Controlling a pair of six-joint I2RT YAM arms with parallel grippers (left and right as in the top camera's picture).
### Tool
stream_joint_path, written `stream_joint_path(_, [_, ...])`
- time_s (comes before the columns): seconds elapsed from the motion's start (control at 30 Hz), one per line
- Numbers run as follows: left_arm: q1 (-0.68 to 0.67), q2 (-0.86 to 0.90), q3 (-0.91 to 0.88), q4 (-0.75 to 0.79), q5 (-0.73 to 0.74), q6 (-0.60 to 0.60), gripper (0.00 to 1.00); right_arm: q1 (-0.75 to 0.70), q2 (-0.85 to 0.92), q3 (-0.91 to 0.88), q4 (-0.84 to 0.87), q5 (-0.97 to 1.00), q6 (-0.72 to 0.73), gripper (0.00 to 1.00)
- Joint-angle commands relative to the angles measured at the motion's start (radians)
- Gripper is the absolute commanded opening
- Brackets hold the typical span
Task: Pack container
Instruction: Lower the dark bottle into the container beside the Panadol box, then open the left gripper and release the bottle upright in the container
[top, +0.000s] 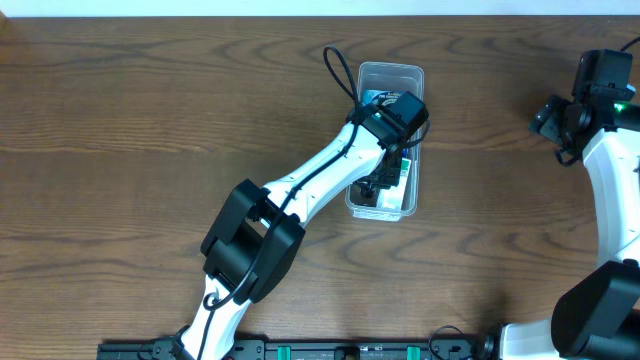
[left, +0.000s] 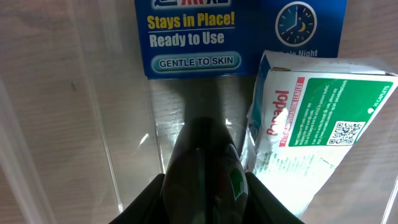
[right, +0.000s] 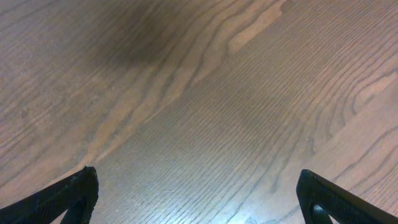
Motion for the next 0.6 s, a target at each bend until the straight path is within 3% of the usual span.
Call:
stream_joint_path(0.0, [0.002, 0.013, 0.000, 0.004, -0.016, -0.008, 0.34, -0.004, 0.005, -0.002, 0.000, 0.010, 0.012, 0.99])
stream_joint_path(0.57, [0.004, 0.013, 0.007, 0.019, -0.015, 0.000, 0.50, -0.004, 0.005, -0.002, 0.000, 0.010, 0.012, 0.99])
